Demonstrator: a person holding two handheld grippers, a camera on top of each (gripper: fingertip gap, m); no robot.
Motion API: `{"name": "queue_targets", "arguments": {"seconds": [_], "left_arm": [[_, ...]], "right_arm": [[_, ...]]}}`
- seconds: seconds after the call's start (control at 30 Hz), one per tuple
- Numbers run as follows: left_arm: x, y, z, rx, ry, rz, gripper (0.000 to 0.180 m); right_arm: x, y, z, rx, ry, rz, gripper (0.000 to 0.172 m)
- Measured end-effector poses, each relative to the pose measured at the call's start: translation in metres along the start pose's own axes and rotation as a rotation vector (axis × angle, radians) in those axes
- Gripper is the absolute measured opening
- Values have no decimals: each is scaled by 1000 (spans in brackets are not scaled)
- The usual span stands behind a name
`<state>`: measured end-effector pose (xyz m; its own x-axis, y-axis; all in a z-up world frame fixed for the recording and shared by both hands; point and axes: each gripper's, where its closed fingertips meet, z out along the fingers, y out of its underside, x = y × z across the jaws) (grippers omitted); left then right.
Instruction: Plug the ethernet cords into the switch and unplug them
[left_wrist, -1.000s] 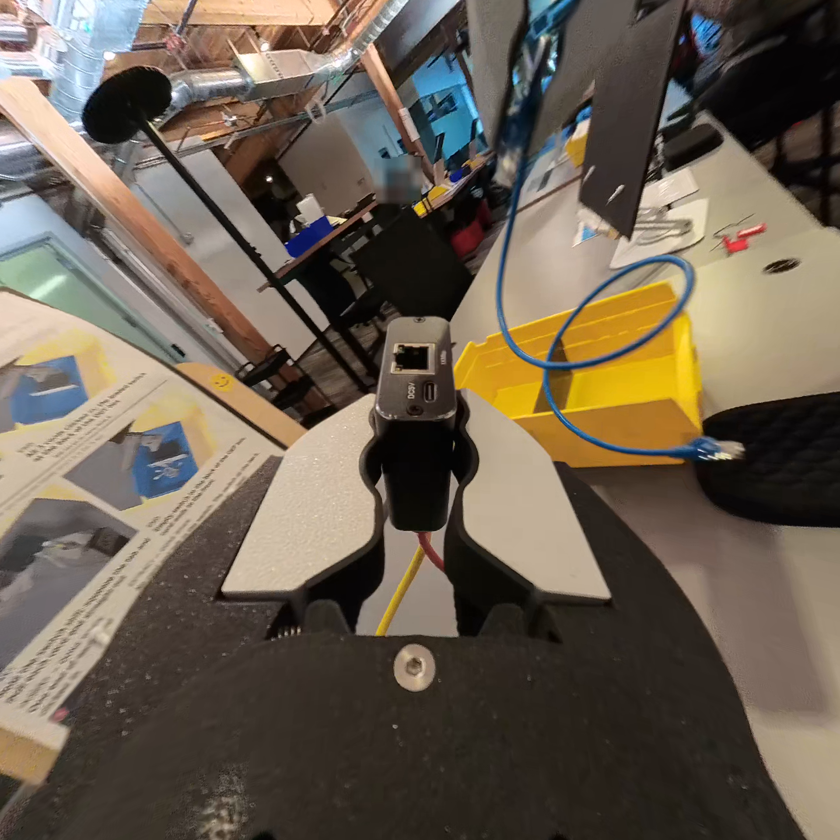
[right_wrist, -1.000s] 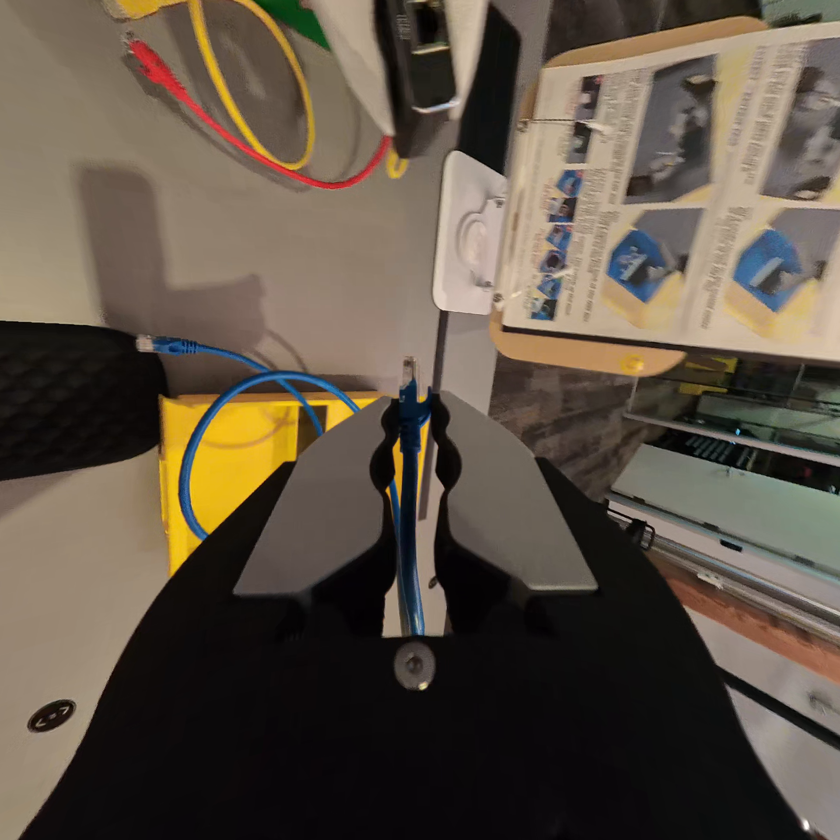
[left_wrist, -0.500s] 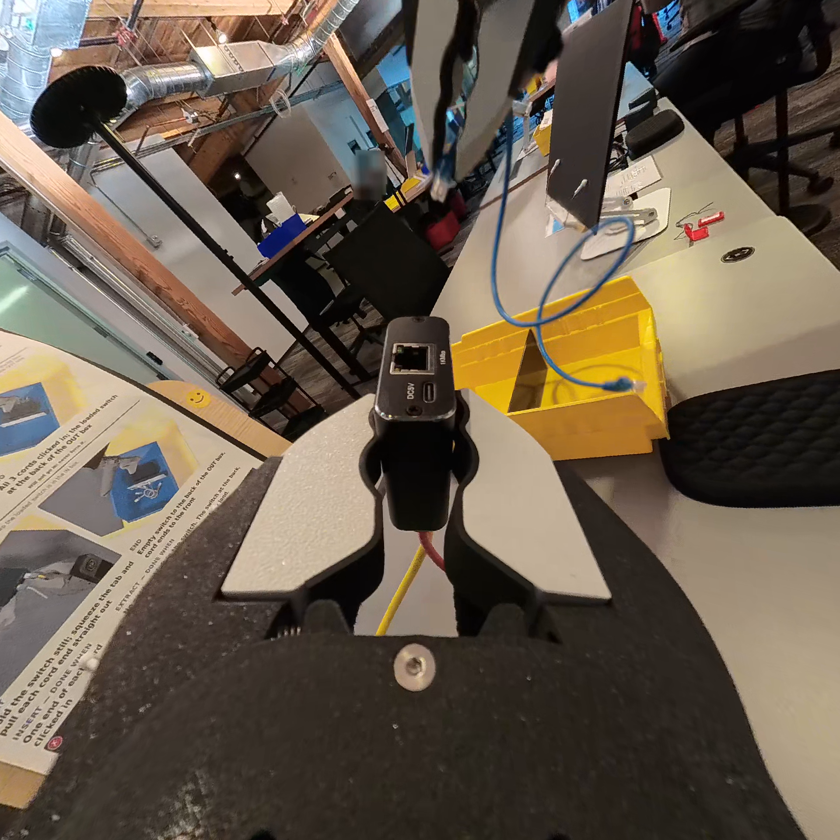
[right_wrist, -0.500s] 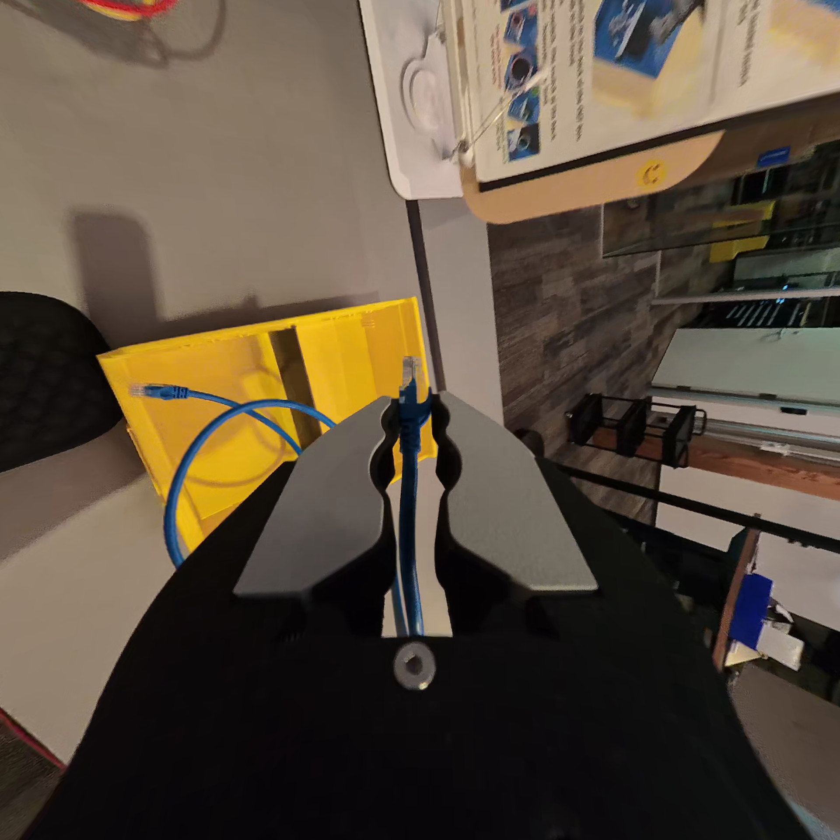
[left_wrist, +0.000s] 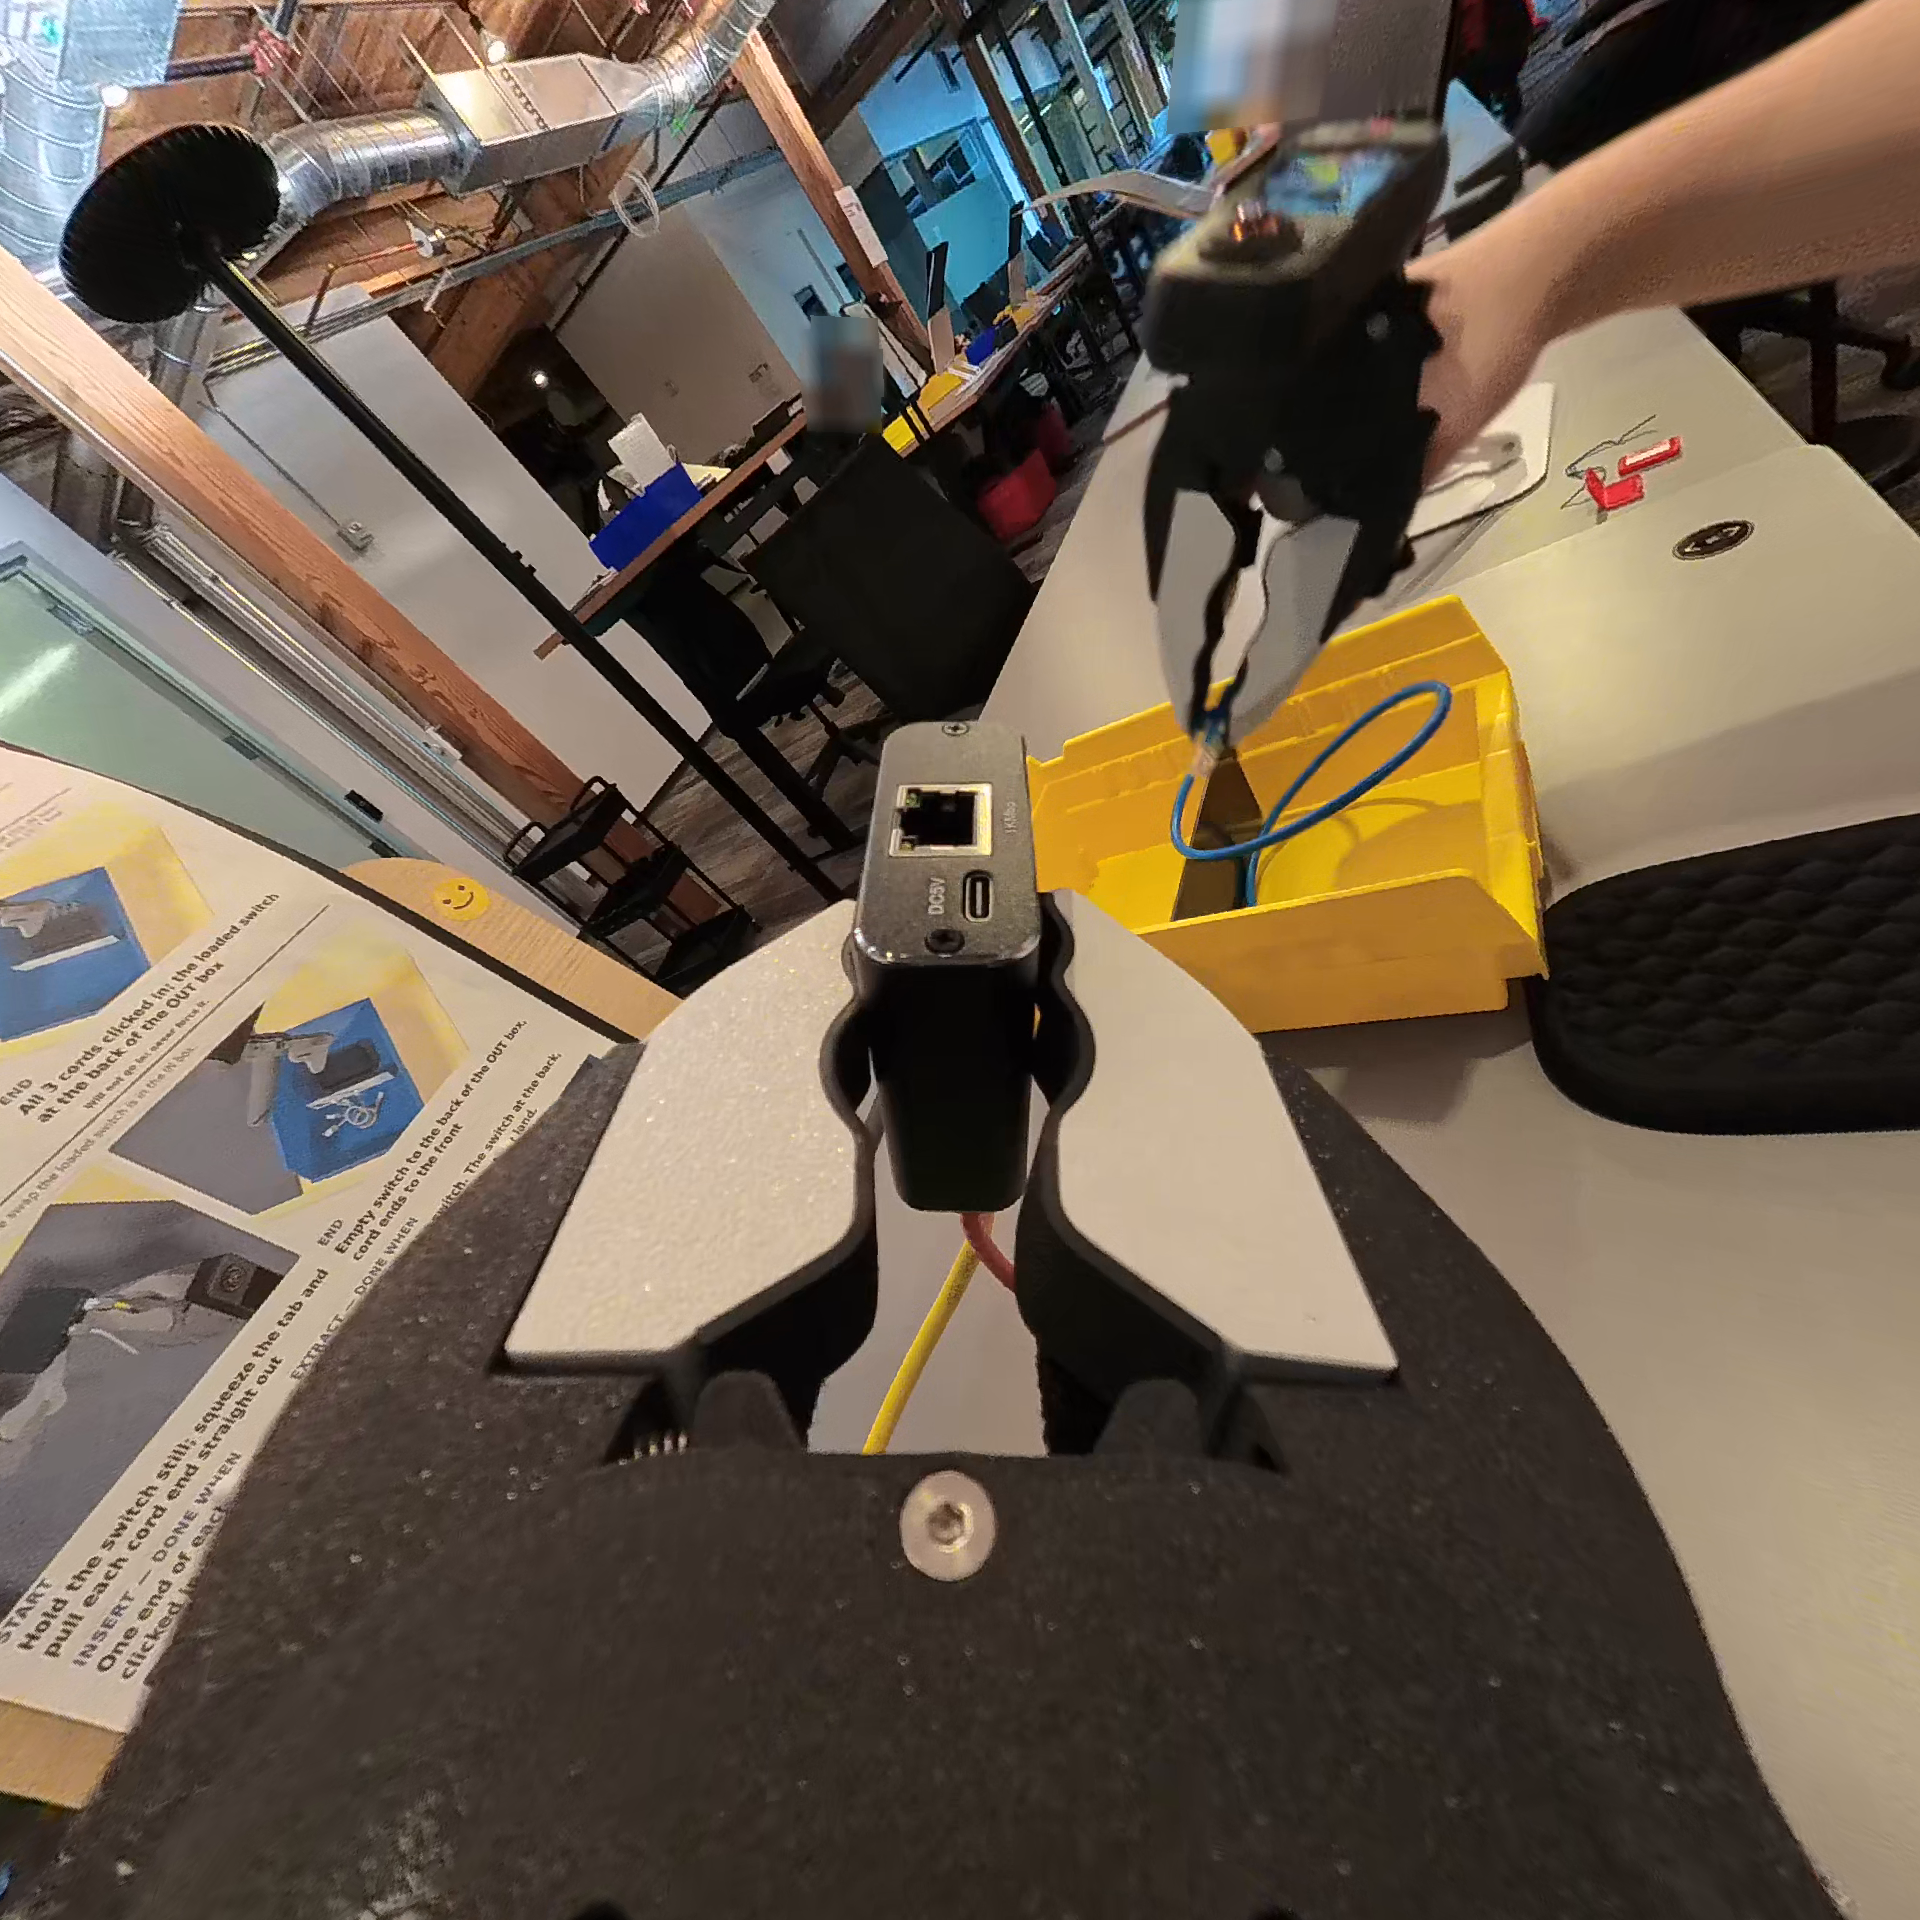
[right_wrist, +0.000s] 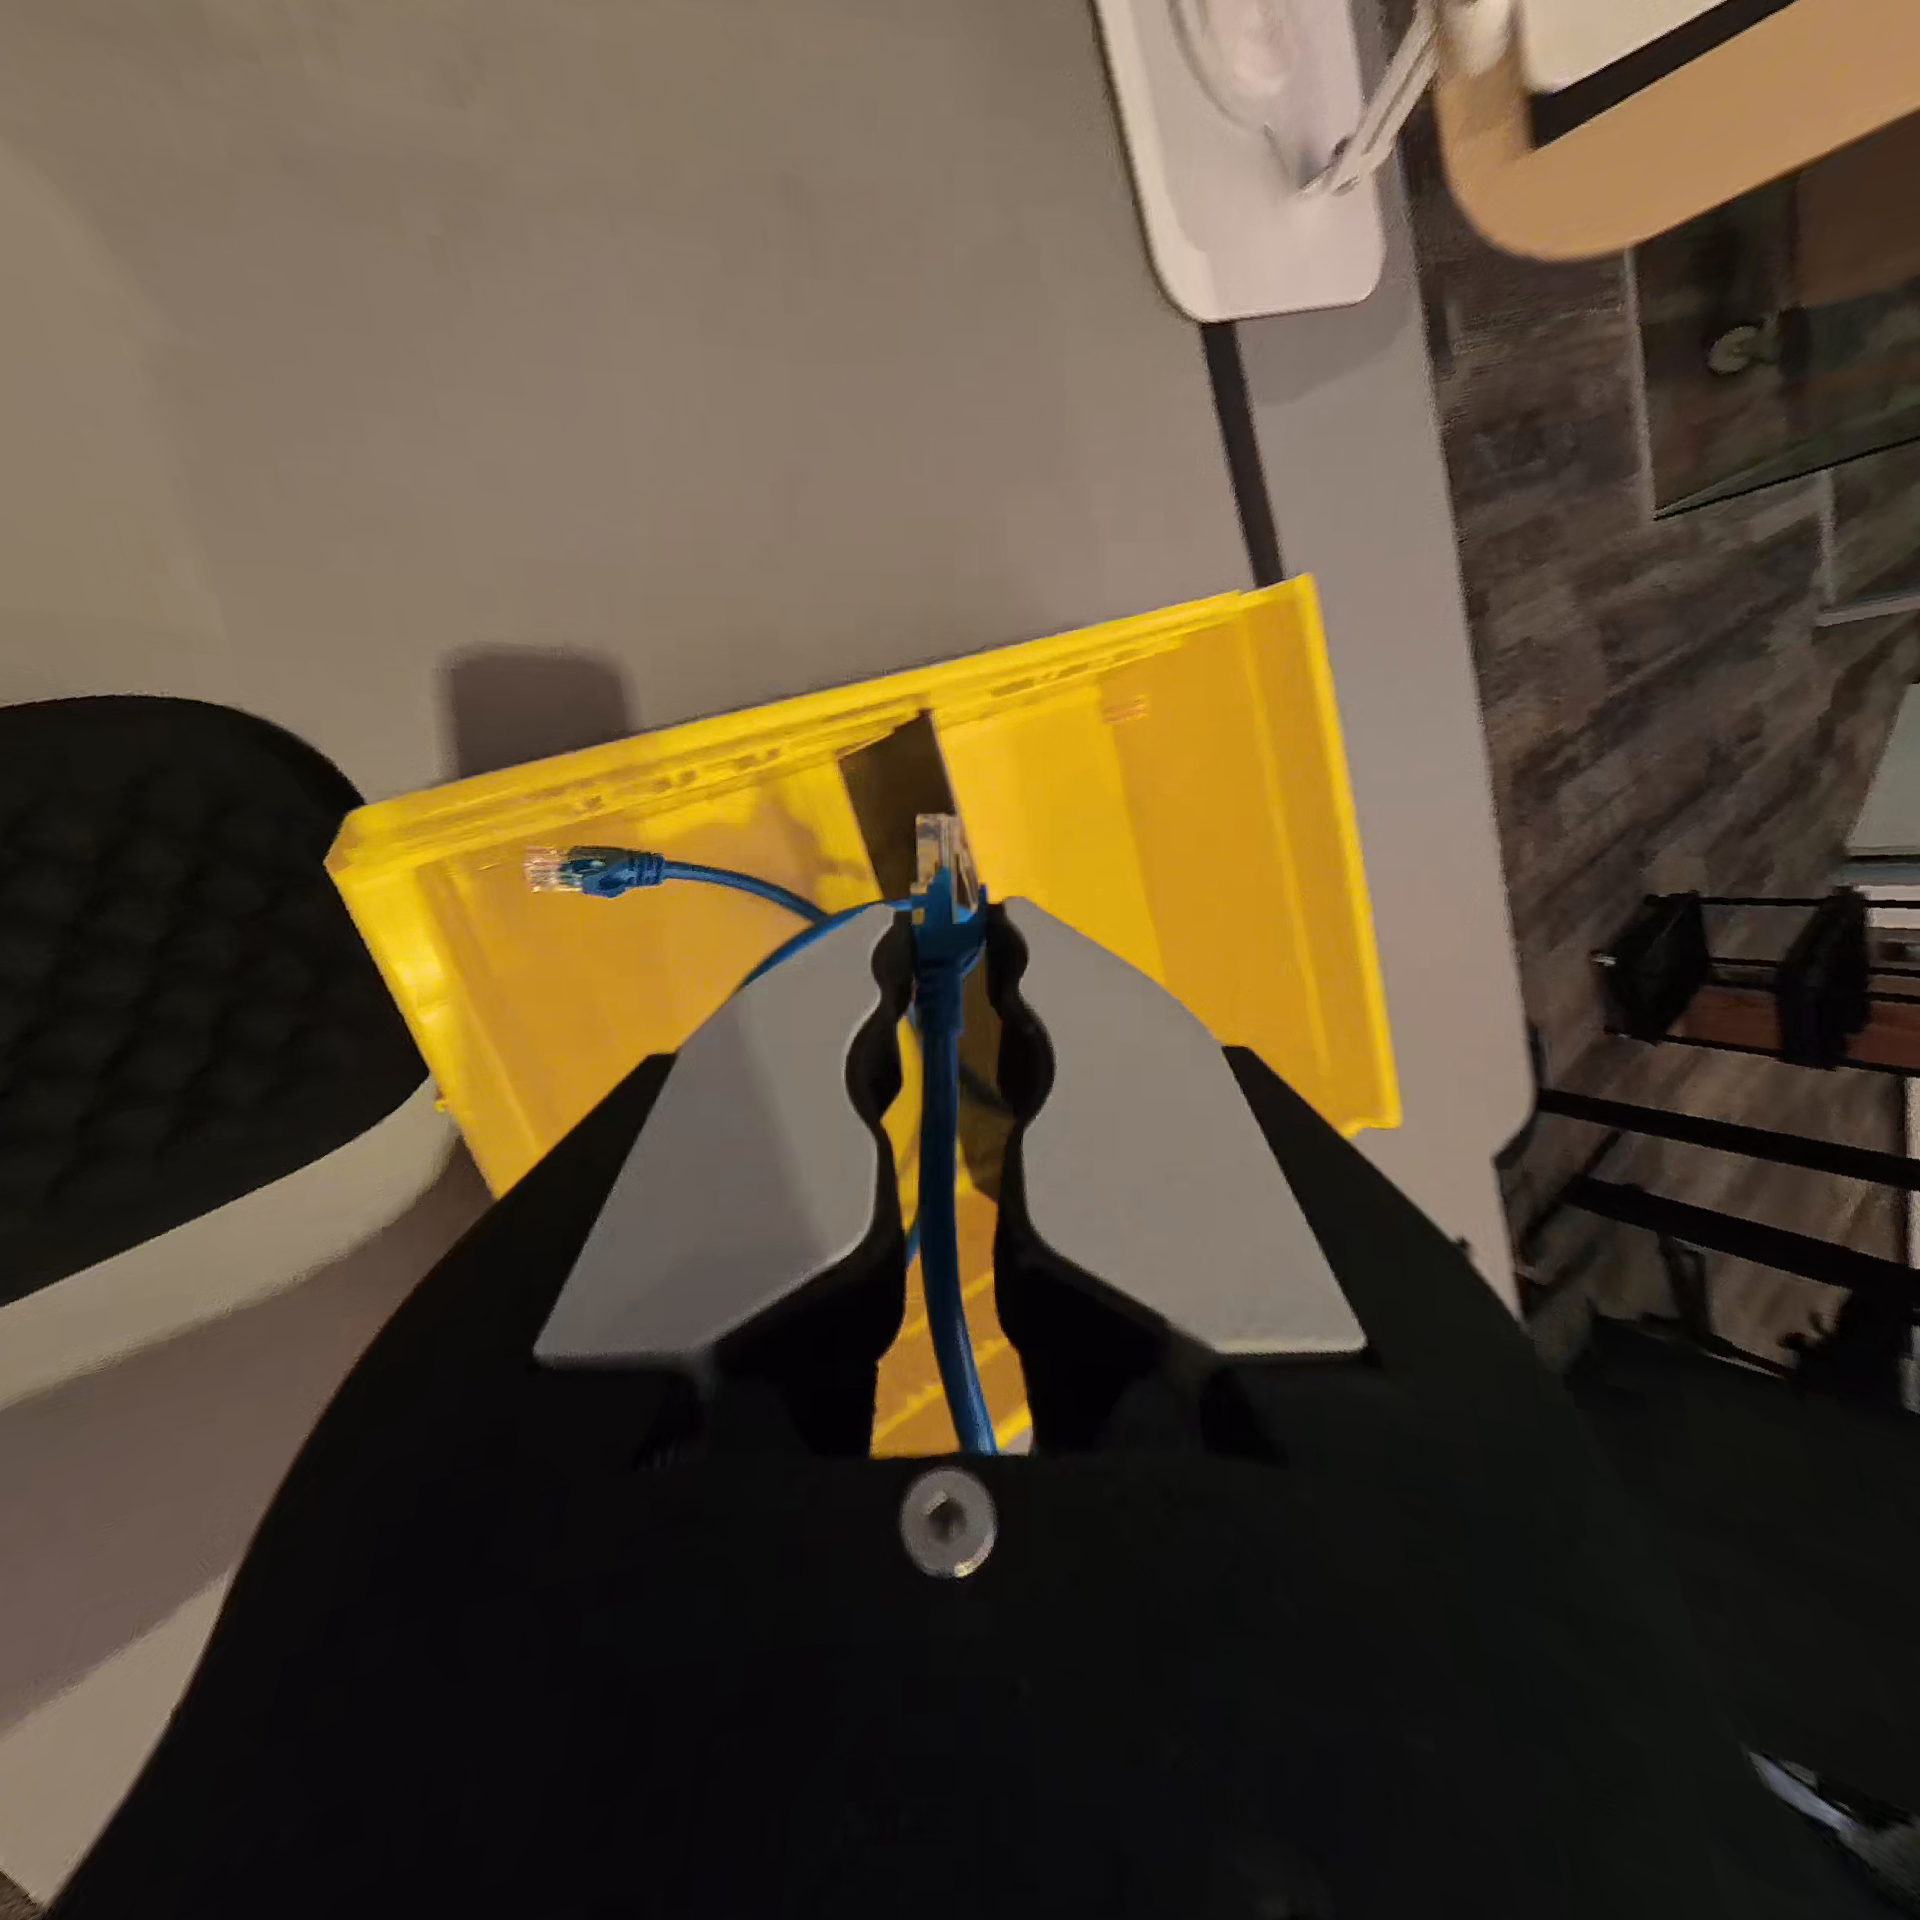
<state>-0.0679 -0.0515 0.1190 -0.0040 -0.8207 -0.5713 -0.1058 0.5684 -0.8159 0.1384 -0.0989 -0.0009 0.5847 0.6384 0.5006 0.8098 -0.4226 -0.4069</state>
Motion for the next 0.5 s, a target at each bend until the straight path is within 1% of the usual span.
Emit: {"name": "queue_targets", "arguments": {"seconds": [0.1,0.23,0.27,0.37,0.43,0.5], "left_arm": [[0,-2,-1,3,1,1,26],[1,-3,-2,0,3,7,27],[2,-4,-2,-2,3,10,27],[4,-3,-1,-12,1,26,27],[5,-3,0,-18,4,30,27],[6,-2,1,-24,9,32,27]], "right_arm": [[-20,14,17,33,-51,97,15],[-36,14,22,81,-58,180,15],[-38,12,21,93,-44,177,15],[-31,6,3,111,63,149,15],[-32,-2,-14,165,47,215,15],[-37,-4,-24,174,16,252,15]]}}
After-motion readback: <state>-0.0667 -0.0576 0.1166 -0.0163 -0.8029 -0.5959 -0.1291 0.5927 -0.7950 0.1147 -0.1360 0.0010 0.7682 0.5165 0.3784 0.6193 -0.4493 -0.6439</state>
